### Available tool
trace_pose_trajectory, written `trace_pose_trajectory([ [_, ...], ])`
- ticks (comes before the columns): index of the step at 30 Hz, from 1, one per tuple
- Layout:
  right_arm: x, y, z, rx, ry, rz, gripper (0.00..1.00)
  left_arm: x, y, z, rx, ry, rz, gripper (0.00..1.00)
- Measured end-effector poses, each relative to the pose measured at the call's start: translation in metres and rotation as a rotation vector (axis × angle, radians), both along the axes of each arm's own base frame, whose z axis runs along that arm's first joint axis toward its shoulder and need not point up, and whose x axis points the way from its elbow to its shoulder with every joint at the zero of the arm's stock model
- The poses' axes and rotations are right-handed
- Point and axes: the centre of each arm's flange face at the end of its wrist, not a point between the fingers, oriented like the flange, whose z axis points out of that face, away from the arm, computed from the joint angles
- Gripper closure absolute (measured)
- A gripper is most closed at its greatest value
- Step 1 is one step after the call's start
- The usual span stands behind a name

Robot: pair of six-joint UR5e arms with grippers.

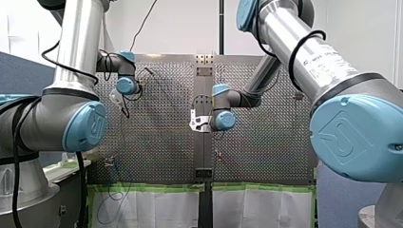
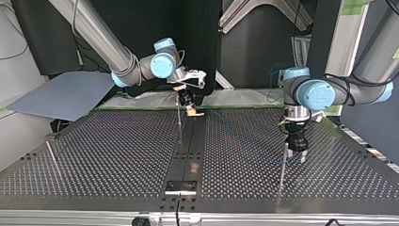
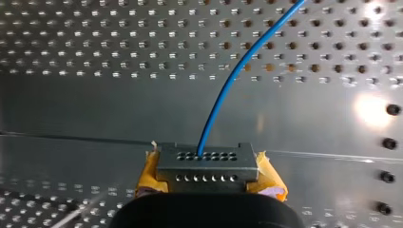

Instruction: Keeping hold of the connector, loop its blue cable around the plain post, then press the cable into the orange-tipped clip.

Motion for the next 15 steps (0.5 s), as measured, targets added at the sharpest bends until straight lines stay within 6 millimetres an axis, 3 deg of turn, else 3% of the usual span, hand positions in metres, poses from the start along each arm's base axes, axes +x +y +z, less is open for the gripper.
trace_pose_trajectory([
  [15,-0.002,0.018,-0.053,0.041,0.063,-0.025,1.00,-0.001,-0.001,-0.001,0.002,0.008,0.001,0.16],
])
